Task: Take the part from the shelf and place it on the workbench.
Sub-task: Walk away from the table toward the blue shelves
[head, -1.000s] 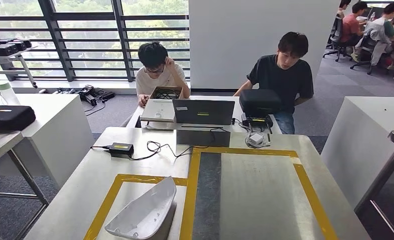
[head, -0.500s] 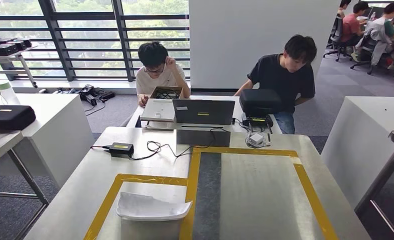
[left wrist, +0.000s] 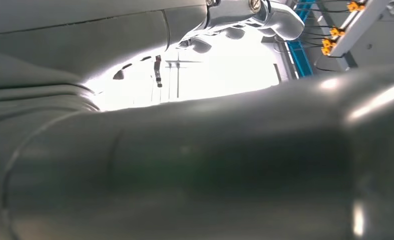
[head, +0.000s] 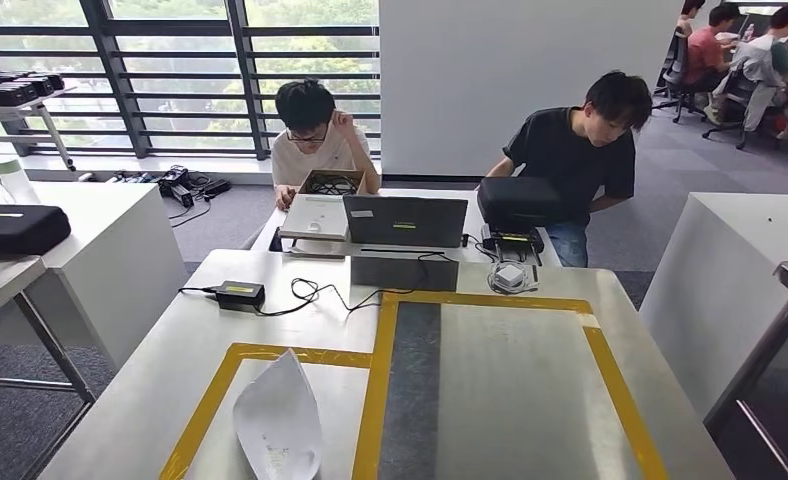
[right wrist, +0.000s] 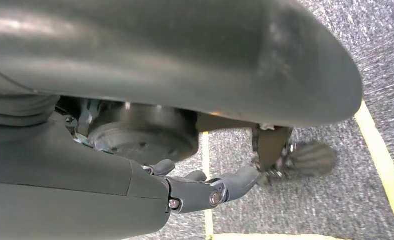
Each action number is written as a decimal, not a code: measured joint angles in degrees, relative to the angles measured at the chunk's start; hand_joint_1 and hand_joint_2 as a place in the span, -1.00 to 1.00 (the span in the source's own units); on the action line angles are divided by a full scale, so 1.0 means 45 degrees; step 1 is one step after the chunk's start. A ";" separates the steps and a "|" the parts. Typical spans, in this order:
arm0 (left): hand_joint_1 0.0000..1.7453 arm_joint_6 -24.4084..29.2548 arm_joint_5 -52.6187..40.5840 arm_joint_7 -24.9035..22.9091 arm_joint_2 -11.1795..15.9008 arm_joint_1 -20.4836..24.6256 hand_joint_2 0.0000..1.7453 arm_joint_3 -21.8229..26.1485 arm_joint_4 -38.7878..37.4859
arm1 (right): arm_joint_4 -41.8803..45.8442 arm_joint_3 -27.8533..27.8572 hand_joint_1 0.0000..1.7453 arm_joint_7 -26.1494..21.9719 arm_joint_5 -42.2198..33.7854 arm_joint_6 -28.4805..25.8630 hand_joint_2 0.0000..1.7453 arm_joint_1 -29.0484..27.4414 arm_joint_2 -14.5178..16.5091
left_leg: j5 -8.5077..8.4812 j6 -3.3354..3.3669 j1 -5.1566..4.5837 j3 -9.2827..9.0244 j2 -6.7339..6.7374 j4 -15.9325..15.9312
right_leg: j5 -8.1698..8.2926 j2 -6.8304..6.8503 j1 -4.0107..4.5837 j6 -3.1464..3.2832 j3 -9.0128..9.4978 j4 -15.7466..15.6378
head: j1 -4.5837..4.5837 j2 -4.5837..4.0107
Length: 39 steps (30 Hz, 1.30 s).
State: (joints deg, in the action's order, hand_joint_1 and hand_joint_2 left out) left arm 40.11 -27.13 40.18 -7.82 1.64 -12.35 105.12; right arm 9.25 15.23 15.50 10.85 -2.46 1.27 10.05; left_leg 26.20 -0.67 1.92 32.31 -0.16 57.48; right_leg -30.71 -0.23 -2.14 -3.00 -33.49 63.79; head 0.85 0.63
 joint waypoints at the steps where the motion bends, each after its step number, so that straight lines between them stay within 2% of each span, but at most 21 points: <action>1: -1.00 0.0000 -0.0019 0.0000 0.0001 0.0033 -1.00 -0.0018 0.0016 | 0.0000 0.0004 -1.00 -0.0009 0.0005 0.0006 -1.00 0.0018 0.0012 | 0.0068 -0.0135 0.0019 0.0090 -0.0012 0.0182 | 0.0228 -0.0042 -0.0023 0.0013 0.0266 -0.0599 | -0.0023 0.0000; 2: -1.00 0.0000 -0.0024 0.0001 0.0004 0.0063 -1.00 -0.0045 0.0035 | 0.0000 0.0007 -1.00 -0.0017 0.0016 0.0012 -1.00 0.0030 0.0023 | 0.0107 -0.0265 0.0014 0.0168 -0.0022 0.0313 | 0.0309 -0.0084 -0.0022 0.0082 0.0370 -0.0888 | -0.0025 0.0000; 6: -1.00 0.0000 -0.0001 -0.0002 0.0064 0.0103 -1.00 -0.0176 0.0080 | 0.0000 0.0028 -1.00 -0.0019 0.0081 0.0032 -1.00 0.0036 0.0040 | 0.0082 -0.0641 0.0042 0.0352 -0.0044 0.0393 | 0.0458 -0.0116 0.0045 0.0626 0.0113 -0.0823 | 0.0030 0.0000; 8: -1.00 0.0000 0.0009 -0.0002 0.0123 0.0131 -1.00 -0.0211 0.0080 | 0.0000 0.0041 -1.00 -0.0019 0.0106 0.0043 -1.00 0.0052 0.0040 | 0.0751 -0.0677 0.0050 0.0722 -0.0020 0.1185 | 0.0627 -0.0069 0.0052 0.0841 -0.0058 -0.0859 | 0.0091 0.0000; 10: -1.00 0.0000 0.0022 -0.0002 0.0177 0.0158 -1.00 -0.0229 0.0070 | 0.0000 0.0055 -1.00 -0.0019 0.0120 0.0055 -1.00 0.0054 0.0040 | 0.1819 -0.0640 0.0005 0.1304 -0.0008 0.2813 | 0.0784 -0.0031 0.0124 0.0945 -0.0277 -0.0859 | 0.0163 0.0000; 12: -1.00 0.0000 0.0040 -0.0002 0.0222 0.0163 -1.00 -0.0249 0.0052 | 0.0000 0.0062 -1.00 -0.0021 0.0134 0.0061 -1.00 0.0053 0.0040 | 0.2284 -0.0555 -0.0055 0.1473 -0.0009 0.3786 | 0.0953 0.0000 0.0218 0.0980 -0.0501 -0.0852 | 0.0199 0.0000; 13: -1.00 0.0000 0.0049 -0.0002 0.0239 0.0167 -1.00 -0.0266 0.0045 | 0.0000 0.0064 -1.00 -0.0021 0.0141 0.0062 -1.00 0.0055 0.0040 | 0.2174 -0.0480 -0.0091 0.1210 -0.0009 0.3593 | 0.1039 0.0005 0.0257 0.0980 -0.0602 -0.0849 | 0.0207 0.0000; 16: -1.00 0.0000 0.0055 -0.0005 0.0261 0.0238 -1.00 -0.0319 0.0049 | 0.0000 0.0074 -1.00 -0.0019 0.0166 0.0061 -1.00 0.0067 0.0047 | 0.1431 -0.0188 -0.0260 -0.0433 0.0005 0.1127 | 0.1297 -0.0002 0.0331 0.0900 -0.0805 -0.0848 | 0.0220 0.0000; 17: -1.00 0.0000 0.0055 -0.0004 0.0263 0.0272 -1.00 -0.0328 0.0056 | 0.0000 0.0079 -1.00 -0.0019 0.0177 0.0059 -1.00 0.0072 0.0052 | 0.1304 -0.0120 -0.0322 -0.0762 0.0012 0.0531 | 0.1377 0.0000 0.0338 0.0830 -0.0833 -0.0860 | 0.0220 0.0000; 21: -1.00 0.0000 0.0021 -0.0004 0.0267 0.0309 -1.00 -0.0345 0.0061 | 0.0000 0.0089 -1.00 -0.0019 0.0189 0.0062 -1.00 0.0076 0.0062 | 0.0977 0.0149 -0.0420 -0.0726 0.0031 0.0213 | 0.1587 0.0003 0.0291 0.0474 -0.0867 -0.0944 | 0.0202 0.0000; 23: -1.00 0.0000 -0.0045 -0.0002 0.0262 0.0299 -1.00 -0.0363 0.0061 | 0.0000 0.0089 -1.00 -0.0019 0.0191 0.0062 -1.00 0.0072 0.0061 | 0.0698 0.0324 -0.0365 -0.0568 0.0069 0.0138 | 0.0914 -0.0002 0.0272 0.0330 -0.1102 -0.0356 | 0.0154 0.0000; 25: -1.00 0.0000 -0.0085 -0.0002 0.0255 0.0249 -1.00 -0.0381 0.0061 | 0.0000 0.0089 -1.00 -0.0021 0.0192 0.0058 -1.00 0.0076 0.0056 | 0.0466 0.0417 -0.0362 -0.0294 0.0096 0.0160 | -0.0313 0.0001 0.0264 0.0227 -0.1554 0.1127 | 0.0096 0.0000; 26: -1.00 0.0000 -0.0090 -0.0002 0.0254 0.0207 -1.00 -0.0386 0.0061 | 0.0000 0.0089 -1.00 -0.0021 0.0191 0.0052 -1.00 0.0077 0.0053 | 0.0357 0.0426 -0.0371 -0.0123 0.0103 0.0194 | -0.0732 0.0001 0.0264 0.0190 -0.1727 0.1892 | 0.0079 0.0000; 27: -1.00 0.0000 -0.0091 -0.0002 0.0255 0.0158 -1.00 -0.0386 0.0061 | 0.0000 0.0089 -1.00 -0.0021 0.0189 0.0043 -1.00 0.0076 0.0051 | 0.0260 0.0427 -0.0380 0.0050 0.0109 0.0238 | -0.0880 0.0001 0.0267 0.0172 -0.1742 0.2366 | 0.0068 0.0000; 28: -1.00 0.0000 -0.0099 -0.0002 0.0257 0.0115 -1.00 -0.0386 0.0061 | 0.0000 0.0089 -1.00 -0.0019 0.0188 0.0033 -1.00 0.0076 0.0050 | 0.0172 0.0419 -0.0386 0.0221 0.0112 0.0291 | -0.0780 0.0002 0.0270 0.0176 -0.1532 0.2404 | 0.0057 0.0000; 29: -1.00 0.0000 -0.0151 -0.0002 0.0260 0.0080 -1.00 -0.0384 0.0067 | 0.0000 0.0089 -1.00 -0.0019 0.0188 0.0022 -1.00 0.0079 0.0049 | 0.0095 0.0401 -0.0389 0.0380 0.0111 0.0352 | -0.0512 0.0003 0.0275 0.0204 -0.1073 0.1949 | 0.0047 0.0000; 31: -1.00 0.0000 -0.0402 -0.0002 0.0261 0.0021 -1.00 -0.0373 0.0127 | 0.0000 0.0090 -1.00 -0.0020 0.0192 0.0005 -1.00 0.0106 0.0040 | -0.0031 0.0328 -0.0398 0.0624 0.0109 0.0472 | -0.0134 0.0008 0.0326 0.0348 0.0221 0.0194 | 0.0030 0.0000; 33: -1.00 0.0000 -0.0674 -0.0002 0.0256 -0.0053 -1.00 -0.0355 0.0220 | 0.0000 0.0091 -1.00 -0.0020 0.0203 -0.0006 -1.00 0.0134 0.0027 | -0.0140 0.0199 -0.0403 0.0707 0.0114 0.0529 | -0.0085 0.0011 0.0420 0.0544 0.0929 -0.0935 | 0.0038 0.0000; 36: -1.00 0.0000 -0.0761 -0.0004 0.0254 -0.0152 -1.00 -0.0297 0.0308 | 0.0000 0.0101 -1.00 -0.0021 0.0226 -0.0011 -1.00 0.0147 0.0015 | -0.0296 -0.0050 -0.0396 0.0747 0.0103 0.0503 | 0.0086 0.0029 0.0435 0.0813 0.0876 -0.1177 | 0.0050 -0.0001; 37: -1.00 0.0000 -0.0755 -0.0004 0.0255 -0.0199 -1.00 -0.0248 0.0338 | 0.0000 0.0106 -1.00 -0.0021 0.0234 -0.0011 -1.00 0.0150 0.0015 | -0.0149 -0.0134 -0.0390 0.0822 0.0085 0.0601 | 0.0213 0.0051 0.0397 0.0905 0.0802 -0.1216 | 0.0069 -0.0001; 39: -1.00 0.0000 -0.0687 -0.0004 0.0257 -0.0347 -1.00 -0.0052 0.0375 | 0.0000 0.0112 -1.00 -0.0019 0.0250 -0.0011 -1.00 0.0147 0.0021 | 0.0731 -0.0283 -0.0346 0.1138 0.0052 0.1443 | 0.0473 0.0093 0.0335 0.1032 0.0589 -0.1281 | 0.0115 -0.0001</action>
State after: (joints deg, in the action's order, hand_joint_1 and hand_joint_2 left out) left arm 40.11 -30.22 40.17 -6.67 0.09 -12.58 106.80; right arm 9.25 15.73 15.41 11.97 -2.51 1.94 10.14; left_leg 29.49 -1.94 0.36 37.43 0.08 63.98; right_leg -28.58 0.19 -0.64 1.64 -30.84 58.03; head 1.37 0.63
